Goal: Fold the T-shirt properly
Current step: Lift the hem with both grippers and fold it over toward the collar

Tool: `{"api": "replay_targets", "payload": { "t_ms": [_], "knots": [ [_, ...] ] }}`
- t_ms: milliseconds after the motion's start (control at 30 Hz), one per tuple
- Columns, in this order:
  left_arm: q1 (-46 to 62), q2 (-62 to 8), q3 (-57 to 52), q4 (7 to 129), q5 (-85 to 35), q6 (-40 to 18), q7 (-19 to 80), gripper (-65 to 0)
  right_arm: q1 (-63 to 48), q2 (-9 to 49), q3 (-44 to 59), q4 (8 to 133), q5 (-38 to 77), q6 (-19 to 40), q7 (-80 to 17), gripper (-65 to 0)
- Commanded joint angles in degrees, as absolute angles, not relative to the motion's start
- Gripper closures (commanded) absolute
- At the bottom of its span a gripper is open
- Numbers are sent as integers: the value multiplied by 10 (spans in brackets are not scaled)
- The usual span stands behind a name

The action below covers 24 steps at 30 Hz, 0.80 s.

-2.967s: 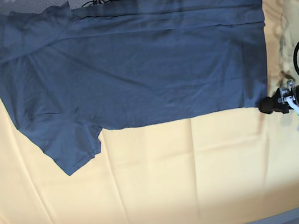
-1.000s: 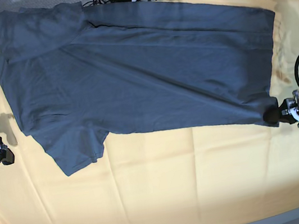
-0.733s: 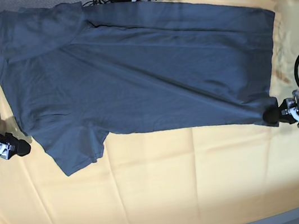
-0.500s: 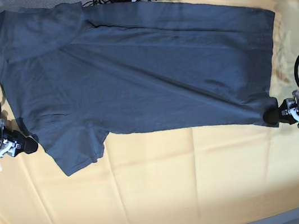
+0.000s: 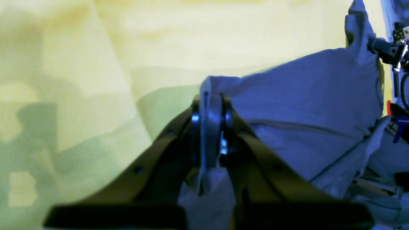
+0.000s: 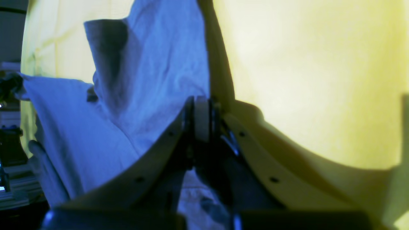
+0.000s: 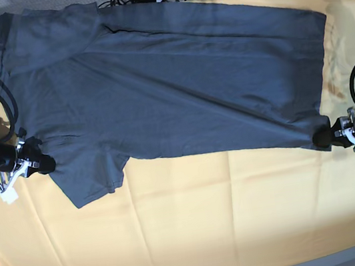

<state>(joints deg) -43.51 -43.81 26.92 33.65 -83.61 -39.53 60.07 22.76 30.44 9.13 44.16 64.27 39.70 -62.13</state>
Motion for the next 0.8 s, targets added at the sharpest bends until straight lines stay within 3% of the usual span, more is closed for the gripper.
{"api": "replay_targets", "payload": {
  "t_ms": [0,267,433,767],
  "knots": [
    [-453,-449,264,342,-850,-400,595,0,248,316,93,454,647,400,-617,0],
    [-456,-449,264,342,-850,-400,587,0,317,319,93,457,627,400,-602,0],
    [-456,-449,260,342,-847,-400,559,0,348,317,92,457,498,400,-495,0],
    [-456,-430,164,342,-682,-400,415,0,377,315,4,457,369,400,-356,0]
  ]
}}
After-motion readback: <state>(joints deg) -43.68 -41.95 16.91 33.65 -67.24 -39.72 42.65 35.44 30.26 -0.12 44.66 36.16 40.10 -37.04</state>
